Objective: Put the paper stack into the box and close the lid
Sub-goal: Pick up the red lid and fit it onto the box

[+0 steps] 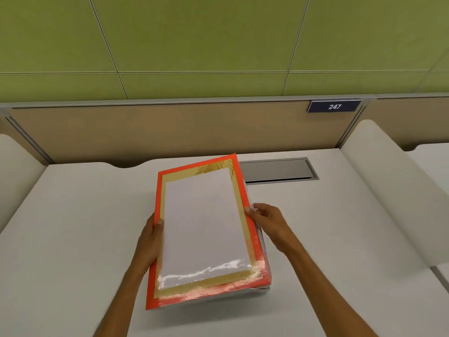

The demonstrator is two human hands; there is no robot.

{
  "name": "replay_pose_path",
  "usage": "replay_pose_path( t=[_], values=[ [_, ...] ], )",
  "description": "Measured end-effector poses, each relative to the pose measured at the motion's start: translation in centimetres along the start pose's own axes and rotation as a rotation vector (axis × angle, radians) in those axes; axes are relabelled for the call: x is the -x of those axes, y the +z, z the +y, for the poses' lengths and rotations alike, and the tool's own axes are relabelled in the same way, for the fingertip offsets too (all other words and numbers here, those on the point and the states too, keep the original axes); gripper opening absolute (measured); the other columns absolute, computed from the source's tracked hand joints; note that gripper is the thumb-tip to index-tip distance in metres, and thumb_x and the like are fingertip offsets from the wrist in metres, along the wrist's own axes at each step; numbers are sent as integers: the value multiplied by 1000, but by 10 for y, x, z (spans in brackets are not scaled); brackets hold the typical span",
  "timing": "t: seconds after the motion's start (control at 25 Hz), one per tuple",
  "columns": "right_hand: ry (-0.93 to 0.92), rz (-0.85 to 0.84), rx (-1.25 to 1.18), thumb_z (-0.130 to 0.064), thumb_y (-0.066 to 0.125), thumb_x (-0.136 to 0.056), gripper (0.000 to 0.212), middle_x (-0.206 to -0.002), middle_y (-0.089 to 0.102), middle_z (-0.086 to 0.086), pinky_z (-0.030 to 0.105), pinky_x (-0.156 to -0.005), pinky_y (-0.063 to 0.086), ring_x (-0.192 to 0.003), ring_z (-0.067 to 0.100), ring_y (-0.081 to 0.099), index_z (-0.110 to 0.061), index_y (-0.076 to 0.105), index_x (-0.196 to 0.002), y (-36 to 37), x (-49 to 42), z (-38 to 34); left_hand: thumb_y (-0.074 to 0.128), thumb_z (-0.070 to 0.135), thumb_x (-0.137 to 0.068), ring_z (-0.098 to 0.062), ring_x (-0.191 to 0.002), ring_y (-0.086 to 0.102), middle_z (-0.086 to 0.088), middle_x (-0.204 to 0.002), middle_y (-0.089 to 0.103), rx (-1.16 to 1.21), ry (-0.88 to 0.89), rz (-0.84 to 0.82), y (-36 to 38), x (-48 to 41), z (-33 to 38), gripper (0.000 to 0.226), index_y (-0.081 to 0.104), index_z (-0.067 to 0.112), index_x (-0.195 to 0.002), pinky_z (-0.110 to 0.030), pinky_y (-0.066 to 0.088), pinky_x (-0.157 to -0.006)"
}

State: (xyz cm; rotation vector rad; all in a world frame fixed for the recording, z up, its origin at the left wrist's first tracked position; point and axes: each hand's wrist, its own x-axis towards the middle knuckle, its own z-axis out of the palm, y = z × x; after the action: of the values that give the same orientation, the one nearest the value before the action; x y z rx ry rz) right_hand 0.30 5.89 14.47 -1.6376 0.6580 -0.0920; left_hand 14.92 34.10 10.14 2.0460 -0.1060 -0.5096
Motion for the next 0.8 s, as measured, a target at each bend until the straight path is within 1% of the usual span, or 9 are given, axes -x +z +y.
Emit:
replay_pose_path(
  t=[0.04, 0.12, 0.24, 0.32, 0.44, 0.52, 0.64, 0.72, 0.8],
  values=[
    [-4, 28, 10, -50, 64, -85, 40, -95, 76, 2, 33, -80, 61, -84, 18, 75, -15, 71, -104, -2, -3, 17, 26, 50, -100, -31, -140, 41, -4, -154, 39, -49, 20, 0, 8, -2, 0, 57, 25, 27, -152, -48, 32, -114],
    [-17, 76, 29, -53, 61, -84, 43, -88, 75, 5, 28, -74, 59, -79, 20, 74, -14, 72, -97, -4, -9, 45, 24, 58, -96, -33, -136, 45, -7, -152, 42, -141, 46, -6, 19, -11, -10, 63, 23, 29, -152, -51, 36, -111],
    [3, 97, 27, -53, 59, -86, 43, -86, 73, 9, 29, -75, 60, -79, 24, 73, -12, 71, -93, -4, -17, 73, 18, 70, -87, -34, -131, 50, -9, -148, 45, -233, 57, -8, 30, -24, -27, 77, 21, 30, -152, -53, 42, -106],
    [27, 98, 19, -53, 58, -86, 45, -85, 72, 12, 30, -77, 61, -78, 23, 72, -9, 70, -91, -3, -23, 85, 19, 65, -91, -33, -125, 54, -11, -143, 48, -281, 75, 5, 36, -26, -27, 73, 20, 28, -153, -51, 47, -101],
    [45, 96, -8, -49, 57, -90, 46, -87, 71, 17, 33, -77, 62, -79, 29, 72, -5, 68, -92, -2, -28, 98, 22, 58, -94, -31, -117, 58, -13, -136, 52, -326, 100, 34, 41, -28, -26, 67, 21, 25, -153, -47, 50, -95],
    [49, 94, -17, -48, 56, -91, 48, -81, 69, 16, 30, -73, 61, -75, 29, 70, -1, 66, -92, -2, -30, 102, 23, 54, -96, -33, -118, 57, -15, -136, 50, -342, 94, 40, 45, -32, -27, 65, 20, 23, -153, -47, 49, -95],
    [56, 77, -18, -44, 55, -93, 44, -76, 68, 2, 23, -69, 56, -70, 16, 69, -2, 67, -93, -1, -32, 104, 23, 54, -96, -34, -120, 56, -15, -138, 49, -344, 88, 49, 48, -34, -32, 65, 20, 23, -153, -50, 48, -97],
    [60, 71, -28, -43, 55, -94, 42, -79, 70, 2, 24, -70, 57, -72, 16, 70, -3, 68, -96, 0, -34, 105, 23, 55, -95, -35, -120, 56, -15, -138, 49, -335, 87, 57, 49, -35, -36, 66, 22, 23, -152, -51, 49, -98],
    [58, 70, -31, -43, 56, -93, 42, -84, 72, 7, 28, -74, 60, -76, 20, 72, -4, 68, -97, 0, -36, 107, 26, 52, -97, -35, -122, 55, -16, -139, 49, -324, 75, 59, 50, -34, -38, 63, 24, 22, -152, -51, 47, -99]
  ],
)
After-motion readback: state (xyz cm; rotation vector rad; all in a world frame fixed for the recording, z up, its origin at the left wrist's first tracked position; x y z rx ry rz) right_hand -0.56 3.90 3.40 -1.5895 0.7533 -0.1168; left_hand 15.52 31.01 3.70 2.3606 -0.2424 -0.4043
